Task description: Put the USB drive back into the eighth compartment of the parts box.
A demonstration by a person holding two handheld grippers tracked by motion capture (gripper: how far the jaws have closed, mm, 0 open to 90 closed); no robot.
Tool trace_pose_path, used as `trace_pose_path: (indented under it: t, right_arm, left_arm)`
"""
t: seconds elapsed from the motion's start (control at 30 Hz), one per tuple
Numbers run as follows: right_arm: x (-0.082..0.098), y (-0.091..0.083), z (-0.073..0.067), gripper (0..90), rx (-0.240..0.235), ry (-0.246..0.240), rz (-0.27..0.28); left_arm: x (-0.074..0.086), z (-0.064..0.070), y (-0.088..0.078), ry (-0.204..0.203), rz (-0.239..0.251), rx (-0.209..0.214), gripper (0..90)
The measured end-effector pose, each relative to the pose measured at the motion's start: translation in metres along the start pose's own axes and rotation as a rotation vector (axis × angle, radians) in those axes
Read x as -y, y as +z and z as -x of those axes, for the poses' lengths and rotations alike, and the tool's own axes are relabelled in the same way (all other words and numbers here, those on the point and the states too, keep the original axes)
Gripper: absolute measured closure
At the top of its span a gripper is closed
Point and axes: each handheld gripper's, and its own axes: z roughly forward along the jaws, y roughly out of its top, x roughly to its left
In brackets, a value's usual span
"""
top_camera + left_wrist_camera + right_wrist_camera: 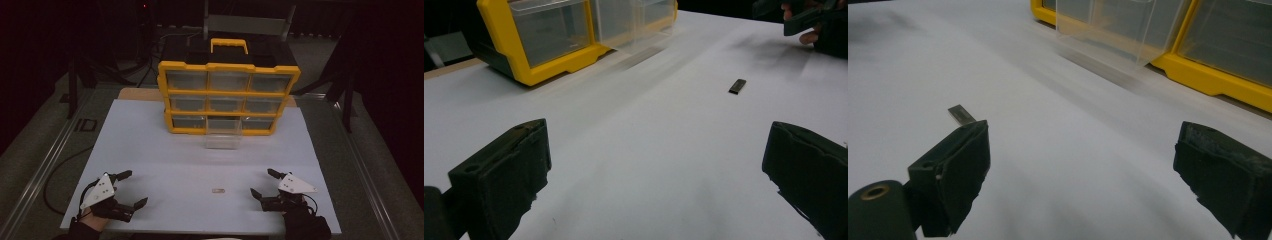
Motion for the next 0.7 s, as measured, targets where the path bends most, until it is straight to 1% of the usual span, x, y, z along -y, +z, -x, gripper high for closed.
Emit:
trace_pose_path:
  t: [0.17,0.33,0.43,0.57,0.63,0.7]
  right_arm:
    - [-0.0002,-0.0006,-0.0007,8.3,-0.005,-0.003,0.002]
    - [-0.0003,0.0006,-0.0013,8.3,0.001,-0.007,-0.006]
    - [-0.0001,0.0010,-0.0016,8.3,0.007,-0.011,-0.016]
    - [-0.0002,0.0016,-0.0018,8.3,0.005,-0.006,-0.022]
    - [-0.0004,0.0019,-0.0029,8.3,0.004,-0.016,-0.027]
    - [-0.0004,0.0020,-0.0030,8.3,0.004,-0.016,-0.028]
  left_arm:
    - [-0.0002,0.0000,0.0003,0.000,-0.003,0.002,0.2]
    - [0.0003,-0.0004,0.0006,-0.002,-0.010,0.008,0.2]
    - [-0.0014,0.0002,0.0016,-0.009,-0.034,0.011,0.2]
    - [-0.0023,0.0020,0.0015,0.001,-0.034,0.010,0.2]
    - [-0.0025,0.0023,0.0010,0.002,-0.029,0.011,0.2]
    - [-0.0027,0.0026,0.0006,0.003,-0.026,0.009,0.2]
